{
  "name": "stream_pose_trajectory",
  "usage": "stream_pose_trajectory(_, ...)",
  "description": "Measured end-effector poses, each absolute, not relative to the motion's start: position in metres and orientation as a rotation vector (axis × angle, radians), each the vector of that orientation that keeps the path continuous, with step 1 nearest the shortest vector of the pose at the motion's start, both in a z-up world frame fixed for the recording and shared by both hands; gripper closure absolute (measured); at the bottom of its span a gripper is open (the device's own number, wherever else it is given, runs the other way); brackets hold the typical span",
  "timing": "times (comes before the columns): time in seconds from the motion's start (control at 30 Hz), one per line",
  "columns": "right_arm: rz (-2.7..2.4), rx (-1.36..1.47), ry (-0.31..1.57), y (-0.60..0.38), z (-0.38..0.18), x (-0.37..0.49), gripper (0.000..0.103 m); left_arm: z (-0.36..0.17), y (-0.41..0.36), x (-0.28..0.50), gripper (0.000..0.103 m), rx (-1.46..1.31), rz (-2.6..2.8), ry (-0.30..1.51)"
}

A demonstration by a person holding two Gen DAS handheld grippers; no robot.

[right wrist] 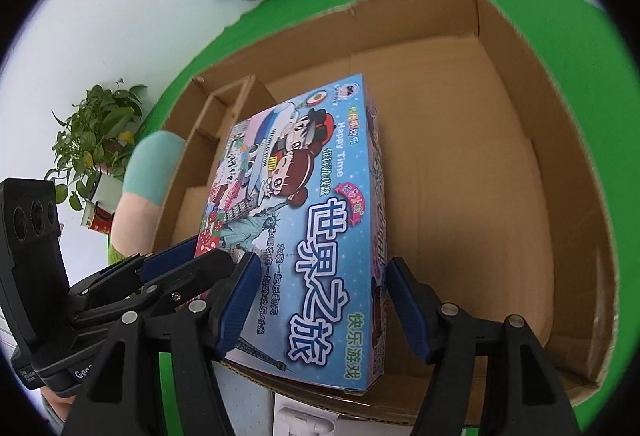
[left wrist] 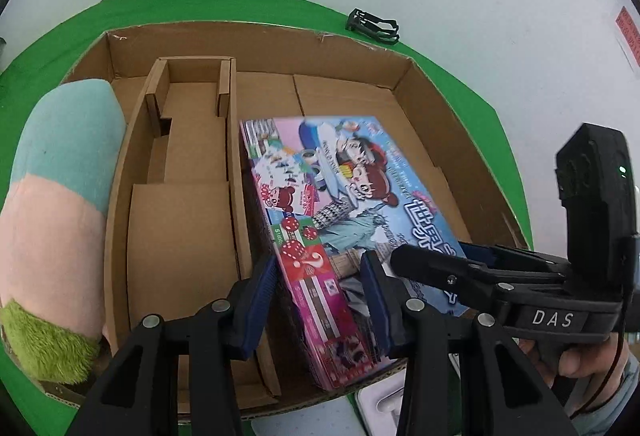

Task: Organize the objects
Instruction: 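Lower the game box into the large box beside the divider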

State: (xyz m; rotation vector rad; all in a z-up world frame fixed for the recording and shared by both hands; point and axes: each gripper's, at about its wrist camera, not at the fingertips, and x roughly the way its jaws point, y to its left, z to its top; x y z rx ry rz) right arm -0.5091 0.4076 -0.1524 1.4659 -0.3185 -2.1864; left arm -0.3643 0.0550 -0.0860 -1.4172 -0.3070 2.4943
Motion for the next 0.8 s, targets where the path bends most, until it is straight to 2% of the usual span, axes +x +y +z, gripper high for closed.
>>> stream_pose_trajectory(0.23, -2.091, 1.531, -0.277, 0.405, -0.163, -0.512, 0.032, -0.067, 0.05, -0.332, 0.06, -1.299, 2.556, -0.256)
stream_pose_trajectory(0.47, -2.123, 1.569, -0.164, 0.398, -0.167, -0.529, 0.05, -0.09, 0.022, -0.313, 0.06, -1.398, 2.584, -0.297)
stream_pose_trajectory(0.67, -2.114, 1.556, -0.092, 0.387, -0.17, -0.526, 0.051, -0.089, 0.022, -0.303, 0.06, -1.359, 2.612, -0.283)
stream_pose_trajectory(0.8, -2.093, 1.558, -0.126, 0.388, -0.171, -0.524, 0.044, -0.092, 0.025, -0.3, 0.06, -1.352, 2.632, -0.265)
